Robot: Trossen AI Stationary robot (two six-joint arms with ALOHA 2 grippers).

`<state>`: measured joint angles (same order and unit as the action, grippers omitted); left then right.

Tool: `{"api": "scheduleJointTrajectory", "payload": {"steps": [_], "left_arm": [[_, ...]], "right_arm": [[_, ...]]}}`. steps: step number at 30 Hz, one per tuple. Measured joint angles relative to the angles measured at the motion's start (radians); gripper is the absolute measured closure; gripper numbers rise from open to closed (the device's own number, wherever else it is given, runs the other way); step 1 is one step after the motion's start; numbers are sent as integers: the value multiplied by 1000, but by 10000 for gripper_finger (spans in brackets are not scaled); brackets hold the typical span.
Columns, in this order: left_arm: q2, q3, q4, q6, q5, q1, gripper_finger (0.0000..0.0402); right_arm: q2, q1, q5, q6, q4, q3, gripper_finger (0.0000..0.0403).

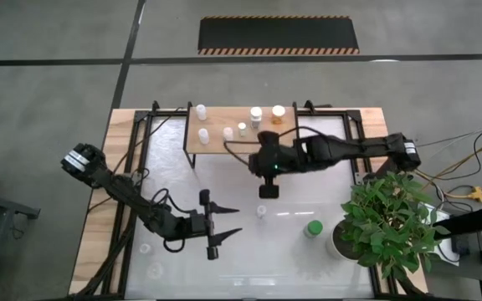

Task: Pick and place medicine bottles onto shelf by color
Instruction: Put the transparent pill bottle on the shelf

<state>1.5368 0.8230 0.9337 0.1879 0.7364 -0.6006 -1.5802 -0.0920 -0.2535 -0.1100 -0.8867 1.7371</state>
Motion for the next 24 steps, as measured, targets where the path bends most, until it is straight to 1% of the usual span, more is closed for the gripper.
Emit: {"api": "scheduleJointTrajectory", "payload": {"steps": [2,7,13,19,21,24], "left_arm": [[-1,0,4,-7,0,0,189],[-1,-1,2,-28,0,0,189],[-1,-4,1,-76,1,0,189],[-1,-8,0,-77,1,3,189],[-1,-7,0,-78,1,3,189],[6,-5,4,-101,1,3,189]], "right_arm": [[5,-22,0,0,31,-30,394],[32,-79,0,-6,166,-163,394],[107,-134,0,-13,341,-350,394],[189,-153,1,-18,504,-494,394],[216,-154,19,-19,599,-554,394],[242,-154,112,-20,839,-674,394]]}}
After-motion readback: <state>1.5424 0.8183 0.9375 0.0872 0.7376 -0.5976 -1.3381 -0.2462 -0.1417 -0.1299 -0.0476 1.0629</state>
